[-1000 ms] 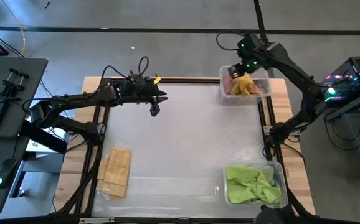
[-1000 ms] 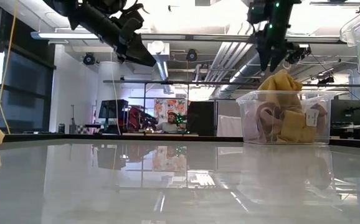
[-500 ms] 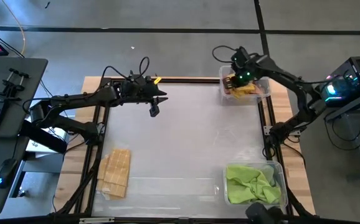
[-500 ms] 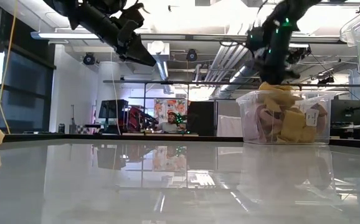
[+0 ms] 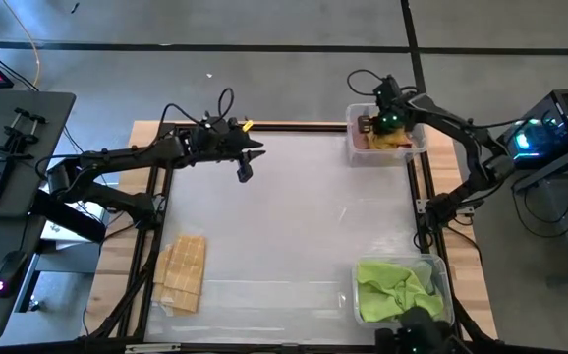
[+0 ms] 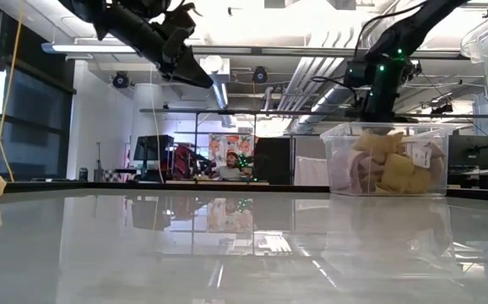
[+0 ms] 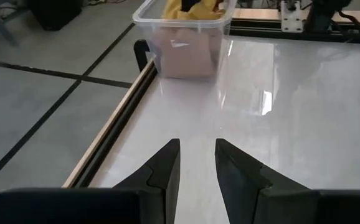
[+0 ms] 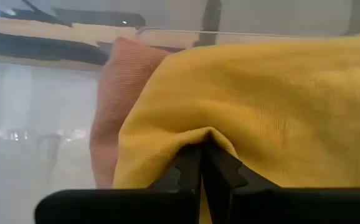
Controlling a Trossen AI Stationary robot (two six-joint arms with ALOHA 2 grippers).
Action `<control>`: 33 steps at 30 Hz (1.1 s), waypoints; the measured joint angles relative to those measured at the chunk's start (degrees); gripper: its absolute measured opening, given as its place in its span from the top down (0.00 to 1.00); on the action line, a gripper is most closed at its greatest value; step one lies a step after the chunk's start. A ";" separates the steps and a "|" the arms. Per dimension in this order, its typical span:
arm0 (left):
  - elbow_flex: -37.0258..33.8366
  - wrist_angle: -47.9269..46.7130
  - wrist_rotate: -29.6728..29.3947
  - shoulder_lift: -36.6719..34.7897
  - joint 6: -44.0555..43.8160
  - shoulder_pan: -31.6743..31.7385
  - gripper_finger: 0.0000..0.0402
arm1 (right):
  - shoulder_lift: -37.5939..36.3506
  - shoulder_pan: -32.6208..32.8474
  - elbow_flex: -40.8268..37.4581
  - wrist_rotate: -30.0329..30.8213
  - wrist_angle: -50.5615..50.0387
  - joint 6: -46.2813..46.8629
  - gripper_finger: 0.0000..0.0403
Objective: Sort microfiber towel by color & place in baskets
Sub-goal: Put the yellow towel into the top transparent bin, then put the light yellow towel into the top transparent bin
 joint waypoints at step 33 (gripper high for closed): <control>-4.32 -59.86 2.19 -13.16 -30.91 -1.49 0.78 | -3.34 39.68 14.47 5.52 22.90 -6.15 0.68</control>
